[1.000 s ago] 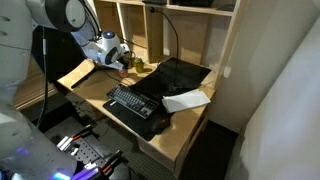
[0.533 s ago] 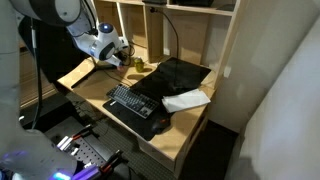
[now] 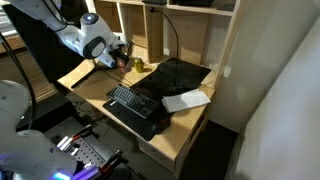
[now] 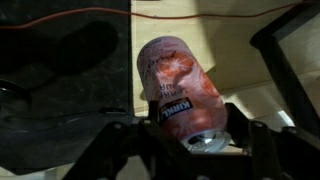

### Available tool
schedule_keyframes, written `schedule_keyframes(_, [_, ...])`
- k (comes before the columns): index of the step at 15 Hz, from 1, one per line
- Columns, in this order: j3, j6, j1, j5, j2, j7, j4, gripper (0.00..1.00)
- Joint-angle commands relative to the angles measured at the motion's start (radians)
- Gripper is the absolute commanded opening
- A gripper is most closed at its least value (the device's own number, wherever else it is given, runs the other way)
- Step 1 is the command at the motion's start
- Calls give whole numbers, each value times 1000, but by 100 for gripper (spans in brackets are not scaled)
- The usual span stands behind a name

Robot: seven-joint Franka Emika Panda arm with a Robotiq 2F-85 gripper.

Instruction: Move the mouse to the bottom of the table, the take the two cans and put them on the paper

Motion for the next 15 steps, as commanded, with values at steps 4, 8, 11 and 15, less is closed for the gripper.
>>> schedule_keyframes(4, [61,38,-65,215,-61,31,-32,41])
schedule_keyframes(8, [61,43,-63,221,-58,28,-32,41])
schedule_keyframes(11, [-38,12,-119,223,-122,79,-69,41])
schedule_keyframes(15, [-303,-25,-85,173,-157,140,-99,41])
